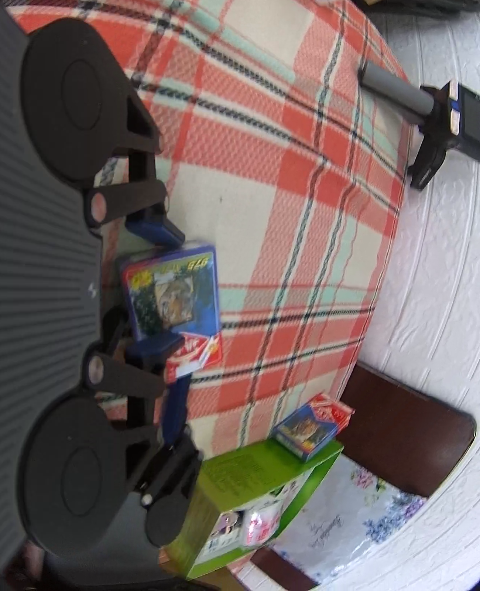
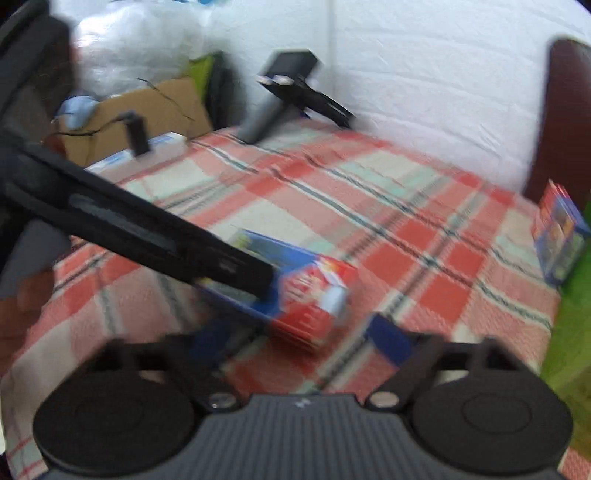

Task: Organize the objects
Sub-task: 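Lower the blue-and-red card box into the green box and open the left tool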

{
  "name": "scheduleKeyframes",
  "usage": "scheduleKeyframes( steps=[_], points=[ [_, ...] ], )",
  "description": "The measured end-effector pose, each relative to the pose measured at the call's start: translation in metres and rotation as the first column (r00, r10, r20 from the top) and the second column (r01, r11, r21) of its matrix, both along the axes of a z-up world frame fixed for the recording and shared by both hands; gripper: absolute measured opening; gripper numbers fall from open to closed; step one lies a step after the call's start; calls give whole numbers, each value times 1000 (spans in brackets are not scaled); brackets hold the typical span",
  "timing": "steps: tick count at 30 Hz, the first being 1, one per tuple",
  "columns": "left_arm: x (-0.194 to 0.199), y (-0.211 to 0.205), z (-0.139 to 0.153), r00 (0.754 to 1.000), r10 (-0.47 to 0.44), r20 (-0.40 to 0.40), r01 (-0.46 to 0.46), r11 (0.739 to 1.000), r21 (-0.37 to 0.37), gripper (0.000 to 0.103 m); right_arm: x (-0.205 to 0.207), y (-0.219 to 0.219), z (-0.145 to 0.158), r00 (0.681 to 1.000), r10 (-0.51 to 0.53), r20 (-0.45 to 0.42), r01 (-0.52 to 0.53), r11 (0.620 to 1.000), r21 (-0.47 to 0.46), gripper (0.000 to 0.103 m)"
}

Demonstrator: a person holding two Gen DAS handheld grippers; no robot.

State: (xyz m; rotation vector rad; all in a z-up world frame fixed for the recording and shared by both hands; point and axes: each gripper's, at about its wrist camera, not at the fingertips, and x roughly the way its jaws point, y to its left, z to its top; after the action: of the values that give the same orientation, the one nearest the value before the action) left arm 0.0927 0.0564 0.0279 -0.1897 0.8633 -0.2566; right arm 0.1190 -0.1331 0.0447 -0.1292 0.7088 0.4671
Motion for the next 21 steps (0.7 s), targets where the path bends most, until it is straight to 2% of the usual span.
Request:
scheduleKeyframes(
  steps=[2, 4, 7, 10, 13, 16, 21],
  points=[
    [0, -1, 7, 1000, 18, 9, -18, 1000, 18, 52, -4, 4, 4, 1000, -11, 29, 11, 1000, -9, 59],
    [-3, -1, 21, 999, 16, 34, -16, 1000, -4, 51, -12, 3, 9, 995, -29, 96, 31, 999, -17, 57],
    [-7, -14, 46, 995, -22, 100, 24, 1000, -19, 51, -27, -8, 28, 974, -78, 211, 86, 996, -26, 57],
    [-2, -47, 68, 983, -89, 160, 93, 996, -16, 51, -36, -35, 45, 948, -165, 272, 179, 984, -26, 57],
    [8, -93, 79, 965, -177, 192, 181, 983, -3, 51, -44, -73, 59, 917, -258, 305, 276, 961, -15, 57],
    [16, -141, 81, 936, -275, 219, 280, 960, 9, 51, -56, -113, 64, 878, -348, 327, 377, 926, -26, 57],
    [26, -212, 68, 901, -386, 197, 386, 922, 44, 51, -64, -172, 57, 836, -461, 297, 492, 870, -31, 58]
  ],
)
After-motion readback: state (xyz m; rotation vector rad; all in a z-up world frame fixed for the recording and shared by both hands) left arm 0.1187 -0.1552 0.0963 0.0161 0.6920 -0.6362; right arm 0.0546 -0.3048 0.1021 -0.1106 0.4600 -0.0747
